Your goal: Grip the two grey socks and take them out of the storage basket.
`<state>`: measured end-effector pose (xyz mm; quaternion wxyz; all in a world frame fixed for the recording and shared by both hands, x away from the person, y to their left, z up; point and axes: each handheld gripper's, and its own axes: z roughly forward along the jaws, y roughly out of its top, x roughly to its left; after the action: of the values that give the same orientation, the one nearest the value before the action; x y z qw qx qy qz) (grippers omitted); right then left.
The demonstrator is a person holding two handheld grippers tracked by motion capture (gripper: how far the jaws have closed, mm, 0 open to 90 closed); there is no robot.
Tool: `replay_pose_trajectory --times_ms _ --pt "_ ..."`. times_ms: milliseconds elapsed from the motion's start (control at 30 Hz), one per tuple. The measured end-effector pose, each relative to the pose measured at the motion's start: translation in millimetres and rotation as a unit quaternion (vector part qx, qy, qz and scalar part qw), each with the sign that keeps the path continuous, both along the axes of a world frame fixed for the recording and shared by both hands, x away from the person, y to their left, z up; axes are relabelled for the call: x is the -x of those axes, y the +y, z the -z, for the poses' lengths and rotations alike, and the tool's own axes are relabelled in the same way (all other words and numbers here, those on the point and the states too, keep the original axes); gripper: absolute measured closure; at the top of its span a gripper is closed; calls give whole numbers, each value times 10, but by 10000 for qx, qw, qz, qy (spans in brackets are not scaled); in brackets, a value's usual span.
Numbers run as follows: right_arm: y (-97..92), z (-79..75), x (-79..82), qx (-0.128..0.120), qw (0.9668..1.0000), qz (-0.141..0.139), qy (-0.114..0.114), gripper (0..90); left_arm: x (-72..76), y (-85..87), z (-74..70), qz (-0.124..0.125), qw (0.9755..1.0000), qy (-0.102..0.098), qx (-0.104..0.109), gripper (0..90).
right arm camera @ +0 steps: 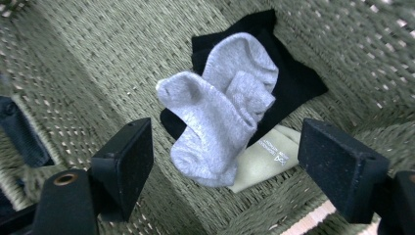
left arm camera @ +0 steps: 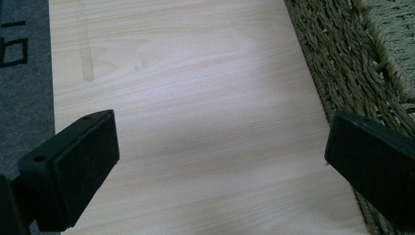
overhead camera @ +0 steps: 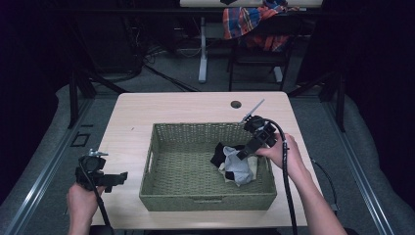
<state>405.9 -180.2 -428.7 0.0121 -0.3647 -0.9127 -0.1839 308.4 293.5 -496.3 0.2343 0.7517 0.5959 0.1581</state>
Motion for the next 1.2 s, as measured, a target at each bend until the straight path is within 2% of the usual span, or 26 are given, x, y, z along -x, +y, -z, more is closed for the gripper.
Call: replay_pose_trajectory --times_ms 100,167,267,300,367,433,467,533,600,633,700,767,800,833,867,900,1200 --pt "36 80 -29 208 9998 36 21 286 -2 -3 0 22 10000 3 -8 0" --pt "46 107 -31 223 9997 87 30 289 -2 -4 0 22 10000 6 -9 0" --pt "74 160 -44 403 9991 137 57 331 -4 -8 1 22 10000 15 -16 0" --pt "93 184 -43 376 9991 181 58 388 -6 -12 2 28 10000 43 -16 0" --pt "106 204 -49 351 9992 190 61 441 -8 -19 7 32 10000 53 -32 0" --pt "113 221 -50 335 9992 213 72 439 -9 -21 7 39 10000 64 -36 0" --pt "127 254 -65 366 9990 198 173 406 -9 -21 7 37 10000 67 -37 0" --pt "129 263 -69 395 9989 180 200 388 -8 -19 6 29 10000 61 -42 0" --pt "145 287 -54 456 9986 181 180 485 -9 -18 8 27 10000 62 -43 0" --pt "146 287 -51 494 9985 179 180 560 -10 -19 7 37 9999 81 -53 0" --pt "148 276 -41 479 9986 137 191 636 -11 -24 8 39 9999 85 -53 0" --pt "152 261 -31 517 9985 114 151 696 -12 -25 9 47 9999 88 -56 0" --pt "152 261 -31 517 9985 114 151 696 -13 -25 10 45 9999 90 -61 0" --pt "155 255 -15 429 9990 111 117 762 -13 -24 10 45 9999 96 -65 0" --pt "155 255 -15 429 9990 111 117 762 -13 -24 10 45 9999 96 -65 0" --pt "154 227 -7 418 9991 41 107 801 -13 -26 10 44 9999 94 -67 0" --pt "114 2 70 190 9998 18 -107 828 -15 -34 13 45 9999 100 -66 0"
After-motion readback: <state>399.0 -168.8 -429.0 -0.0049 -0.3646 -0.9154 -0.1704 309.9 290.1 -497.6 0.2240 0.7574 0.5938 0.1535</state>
